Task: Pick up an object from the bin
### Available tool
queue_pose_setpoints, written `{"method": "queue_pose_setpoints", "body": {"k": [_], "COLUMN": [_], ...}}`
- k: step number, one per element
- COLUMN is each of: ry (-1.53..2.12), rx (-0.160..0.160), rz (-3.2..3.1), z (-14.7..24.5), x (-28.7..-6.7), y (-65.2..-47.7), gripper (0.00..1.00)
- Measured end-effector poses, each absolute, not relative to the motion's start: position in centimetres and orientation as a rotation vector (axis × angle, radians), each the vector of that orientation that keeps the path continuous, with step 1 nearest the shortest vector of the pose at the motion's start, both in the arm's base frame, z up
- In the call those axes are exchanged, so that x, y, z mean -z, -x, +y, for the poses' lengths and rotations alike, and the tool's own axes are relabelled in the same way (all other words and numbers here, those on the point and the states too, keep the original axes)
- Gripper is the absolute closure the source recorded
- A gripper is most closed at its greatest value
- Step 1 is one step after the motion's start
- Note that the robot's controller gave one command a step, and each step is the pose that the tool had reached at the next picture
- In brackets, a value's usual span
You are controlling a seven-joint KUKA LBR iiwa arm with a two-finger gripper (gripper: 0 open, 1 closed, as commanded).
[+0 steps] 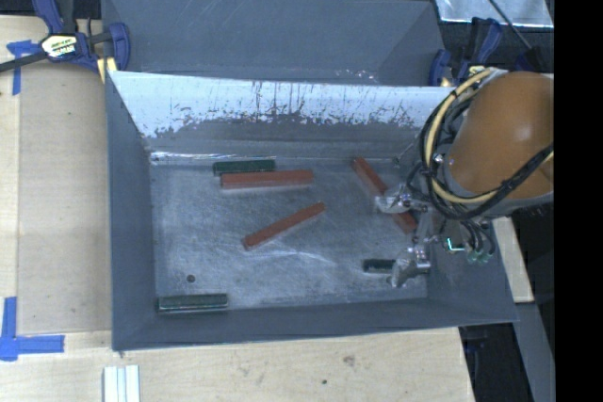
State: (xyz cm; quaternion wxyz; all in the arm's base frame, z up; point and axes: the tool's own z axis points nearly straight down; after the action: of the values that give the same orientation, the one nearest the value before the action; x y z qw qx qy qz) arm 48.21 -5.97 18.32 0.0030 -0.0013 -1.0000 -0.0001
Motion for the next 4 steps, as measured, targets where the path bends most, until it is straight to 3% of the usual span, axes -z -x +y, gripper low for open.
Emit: {"method": "queue_pose_setpoints", "body": {"k": [1, 2, 3, 4], "ry": [0.000, -0.073, -0.076, -0.076], "rx": [-0.001, -0.004, -0.002, -0.002], "rz": [-3.144, -3.163, -3.152, -3.152], "z": [-5.9, -5.9, -5.9, -5.9], "x": [-18.7, -7.5, -7.3, -7.3], "y": [-48.4, -50.7, -50.4, -50.4], "gripper": [0.00, 1.00, 0.00, 0.00]}}
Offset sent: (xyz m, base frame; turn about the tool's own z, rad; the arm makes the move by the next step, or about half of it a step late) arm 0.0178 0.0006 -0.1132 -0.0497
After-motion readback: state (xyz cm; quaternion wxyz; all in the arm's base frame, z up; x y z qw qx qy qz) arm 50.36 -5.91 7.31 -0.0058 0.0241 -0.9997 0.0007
